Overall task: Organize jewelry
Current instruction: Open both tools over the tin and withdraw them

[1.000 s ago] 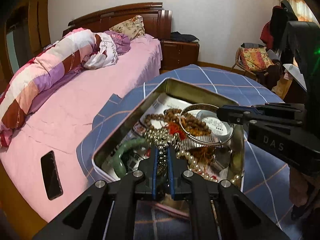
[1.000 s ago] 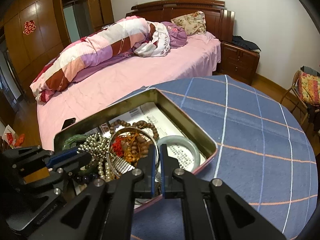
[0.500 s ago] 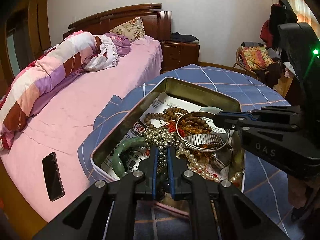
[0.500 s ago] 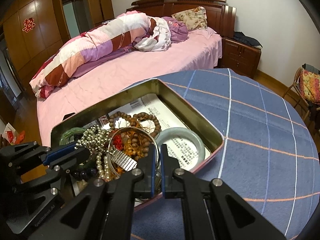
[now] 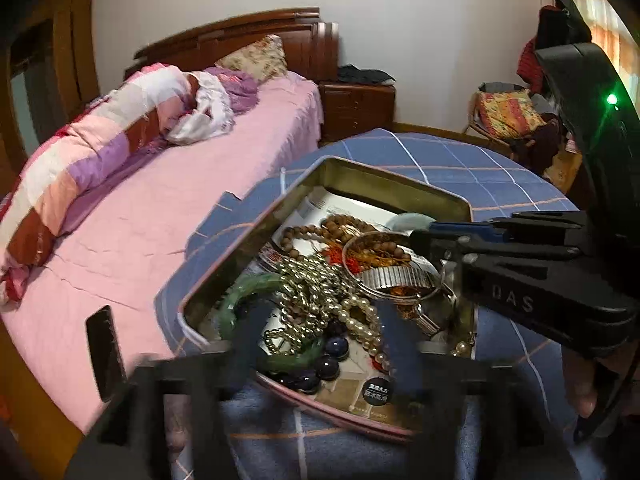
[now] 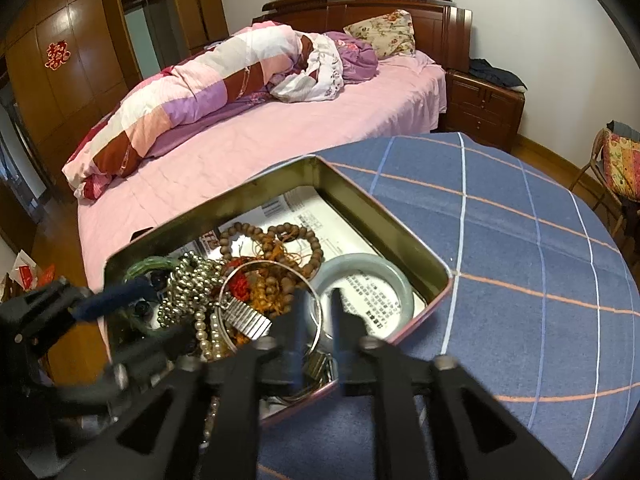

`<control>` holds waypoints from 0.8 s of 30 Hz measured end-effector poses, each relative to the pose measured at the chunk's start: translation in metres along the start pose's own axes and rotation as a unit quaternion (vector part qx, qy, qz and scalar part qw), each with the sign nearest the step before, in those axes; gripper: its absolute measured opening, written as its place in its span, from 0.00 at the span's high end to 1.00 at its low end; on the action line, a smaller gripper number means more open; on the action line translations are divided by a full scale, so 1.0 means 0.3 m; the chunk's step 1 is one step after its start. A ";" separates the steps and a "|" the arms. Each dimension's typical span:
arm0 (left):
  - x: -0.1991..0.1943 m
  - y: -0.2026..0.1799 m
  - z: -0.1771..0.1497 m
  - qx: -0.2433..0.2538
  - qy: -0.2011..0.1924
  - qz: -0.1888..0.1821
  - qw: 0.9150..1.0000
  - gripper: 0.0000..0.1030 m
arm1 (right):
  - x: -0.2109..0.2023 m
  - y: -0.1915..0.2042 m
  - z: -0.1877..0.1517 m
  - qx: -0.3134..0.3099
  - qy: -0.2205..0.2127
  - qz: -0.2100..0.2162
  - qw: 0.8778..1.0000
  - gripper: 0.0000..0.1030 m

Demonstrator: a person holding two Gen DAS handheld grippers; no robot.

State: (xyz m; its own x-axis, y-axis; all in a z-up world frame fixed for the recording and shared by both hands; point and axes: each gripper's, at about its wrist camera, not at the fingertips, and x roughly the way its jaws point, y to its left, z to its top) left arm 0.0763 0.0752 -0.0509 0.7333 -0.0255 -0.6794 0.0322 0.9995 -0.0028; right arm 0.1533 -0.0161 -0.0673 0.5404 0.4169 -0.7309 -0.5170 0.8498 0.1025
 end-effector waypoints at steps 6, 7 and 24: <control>-0.097 0.026 0.024 -0.022 -0.028 0.013 0.999 0.27 | -0.109 -0.029 -0.005 0.026 -0.038 -0.009 0.999 0.48; -0.112 0.035 0.028 -0.030 -0.033 0.014 0.999 0.27 | -0.130 -0.036 -0.008 0.034 -0.045 -0.007 0.998 0.47; -0.234 0.030 0.043 -0.051 -0.069 0.014 0.996 0.27 | -0.244 -0.007 -0.032 0.040 -0.080 -0.007 0.996 0.36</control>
State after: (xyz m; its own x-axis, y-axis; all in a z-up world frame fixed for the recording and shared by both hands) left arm 0.0338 0.0858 0.0063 0.8195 0.0062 -0.5730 -0.0530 0.9965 -0.0651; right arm 0.1085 -0.0515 -0.0205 0.6493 0.4464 -0.6157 -0.4584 0.8757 0.1515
